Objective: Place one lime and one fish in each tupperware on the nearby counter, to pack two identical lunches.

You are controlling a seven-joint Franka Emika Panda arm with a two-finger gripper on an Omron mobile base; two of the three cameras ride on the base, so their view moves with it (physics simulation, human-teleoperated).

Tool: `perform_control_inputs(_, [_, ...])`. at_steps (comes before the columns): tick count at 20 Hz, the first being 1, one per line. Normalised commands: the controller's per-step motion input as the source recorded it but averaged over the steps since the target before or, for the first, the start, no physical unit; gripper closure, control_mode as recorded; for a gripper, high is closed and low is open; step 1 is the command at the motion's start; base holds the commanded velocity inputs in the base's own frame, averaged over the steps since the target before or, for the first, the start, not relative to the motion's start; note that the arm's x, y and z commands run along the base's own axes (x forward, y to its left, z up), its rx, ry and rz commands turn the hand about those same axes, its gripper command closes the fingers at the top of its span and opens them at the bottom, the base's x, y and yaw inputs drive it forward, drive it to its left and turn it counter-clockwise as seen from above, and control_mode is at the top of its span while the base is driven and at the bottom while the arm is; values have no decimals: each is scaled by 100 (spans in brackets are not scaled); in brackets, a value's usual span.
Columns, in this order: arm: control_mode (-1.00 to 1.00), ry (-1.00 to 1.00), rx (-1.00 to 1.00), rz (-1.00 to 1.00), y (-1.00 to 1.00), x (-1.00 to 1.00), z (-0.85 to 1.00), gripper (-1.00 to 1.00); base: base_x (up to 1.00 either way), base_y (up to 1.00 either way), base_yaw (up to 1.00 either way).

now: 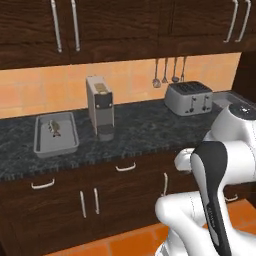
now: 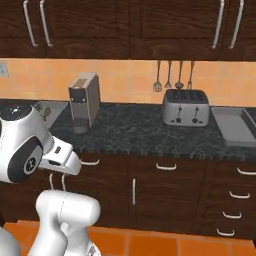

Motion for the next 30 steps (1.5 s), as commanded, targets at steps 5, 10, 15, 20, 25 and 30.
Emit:
perform_control_inputs(5, [100,0,0,0,0,0,0,-100,0,-100,4])
perform_control_inputs(10, [100,0,0,0,0,0,0,-100,-17,-100,3])
perform_control_inputs(15, [100,0,0,0,0,0,0,-100,-47,-100,-6])
perform_control_inputs(20, [100,0,0,0,0,0,0,-100,-8,-100,-4])
perform_control_inputs(25, [100,0,0,0,0,0,0,-100,0,-100,0])
perform_control_inputs(30, [100,0,0,0,0,0,0,-100,-8,-100,0])
